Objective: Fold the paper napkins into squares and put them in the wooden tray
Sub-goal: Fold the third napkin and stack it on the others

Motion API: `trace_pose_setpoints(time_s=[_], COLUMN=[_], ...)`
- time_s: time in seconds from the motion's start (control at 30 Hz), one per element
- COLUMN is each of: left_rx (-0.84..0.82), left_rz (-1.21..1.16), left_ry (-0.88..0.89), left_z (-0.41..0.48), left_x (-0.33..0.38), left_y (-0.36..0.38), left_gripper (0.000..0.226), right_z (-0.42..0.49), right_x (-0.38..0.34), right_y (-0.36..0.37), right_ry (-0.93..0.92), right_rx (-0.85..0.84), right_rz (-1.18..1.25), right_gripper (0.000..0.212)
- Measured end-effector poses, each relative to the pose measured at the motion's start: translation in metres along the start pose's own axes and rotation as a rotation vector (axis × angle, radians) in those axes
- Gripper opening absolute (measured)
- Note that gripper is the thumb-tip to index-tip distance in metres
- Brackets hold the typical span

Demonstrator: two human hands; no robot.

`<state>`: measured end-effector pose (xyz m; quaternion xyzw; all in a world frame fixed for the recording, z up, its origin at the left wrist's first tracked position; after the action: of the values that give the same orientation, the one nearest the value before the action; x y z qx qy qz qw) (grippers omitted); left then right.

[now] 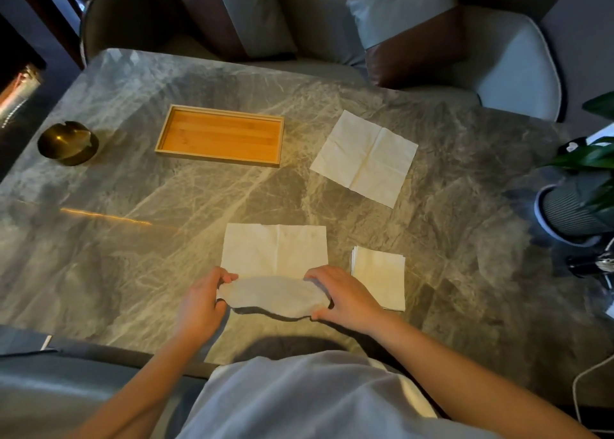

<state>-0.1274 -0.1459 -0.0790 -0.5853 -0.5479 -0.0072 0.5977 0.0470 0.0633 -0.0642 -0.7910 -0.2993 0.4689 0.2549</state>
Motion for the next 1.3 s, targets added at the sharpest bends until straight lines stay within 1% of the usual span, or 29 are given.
trace_pose_setpoints(time_s=[0.03, 0.13, 0.2, 0.3, 0.37, 0.43, 0.53, 0.7, 0.87, 0.93, 1.1, 1.3], left_rx=[0.000, 0.011, 0.017, 0.032, 0.042, 0.060, 0.081, 0.097, 0.070, 0.069, 0.067, 0.058], left_rz=[-0.011, -0.022, -0.020, -0.045, -0.039, -0.047, -0.069, -0.078, -0.024, -0.002, 0.025, 0.029], left_ry=[-0.007, -0.013, -0.050, -0.125, -0.119, -0.132, -0.199, -0.208, -0.202, -0.214, -0.231, -0.234], left_z=[-0.001, -0.005, -0.008, -0.012, -0.013, -0.012, -0.009, -0.004, 0.003, 0.006, 0.009, 0.010], left_x=[0.001, 0.002, 0.001, -0.003, -0.003, -0.003, -0.003, -0.002, -0.009, -0.012, -0.012, -0.011], left_y=[0.000, -0.002, -0.004, -0.003, -0.003, -0.001, 0.003, 0.004, 0.006, 0.008, 0.009, 0.008], left_gripper=[0.044, 0.045, 0.045, 0.036, 0.032, 0.029, 0.028, 0.022, 0.002, 0.005, 0.014, 0.019], right_z=[0.000, 0.001, 0.002, 0.003, 0.004, 0.005, 0.007, 0.011, 0.010, 0.009, 0.006, 0.006], right_x=[0.001, 0.005, 0.006, 0.011, 0.015, 0.019, 0.023, 0.025, 0.024, 0.023, 0.020, 0.020], right_y=[0.002, 0.002, 0.000, -0.007, -0.010, -0.013, -0.012, -0.011, -0.009, -0.008, -0.004, -0.001], right_ry=[-0.003, 0.030, 0.081, 0.150, 0.189, 0.230, 0.289, 0.357, 0.390, 0.397, 0.402, 0.413], right_rx=[0.014, 0.125, 0.174, 0.214, 0.213, 0.200, 0.199, 0.205, 0.207, 0.211, 0.226, 0.223], right_rz=[-0.031, -0.020, 0.047, 0.155, 0.211, 0.227, 0.202, 0.142, 0.140, 0.148, 0.165, 0.162], right_gripper=[0.055, 0.020, 0.011, 0.008, 0.006, 0.005, 0.004, 0.026, 0.022, 0.026, 0.048, 0.060])
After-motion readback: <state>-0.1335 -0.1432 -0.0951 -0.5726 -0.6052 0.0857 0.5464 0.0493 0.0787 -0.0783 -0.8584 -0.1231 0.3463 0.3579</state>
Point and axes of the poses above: each hand's wrist, its own z-axis towards the middle knuckle, its own y-axis out of the palm, x = y × z, the point moved 4 cm from there along z, towards the middle knuckle, and after that the axes turned 6 degrees about -x, right-handed, at the moved point
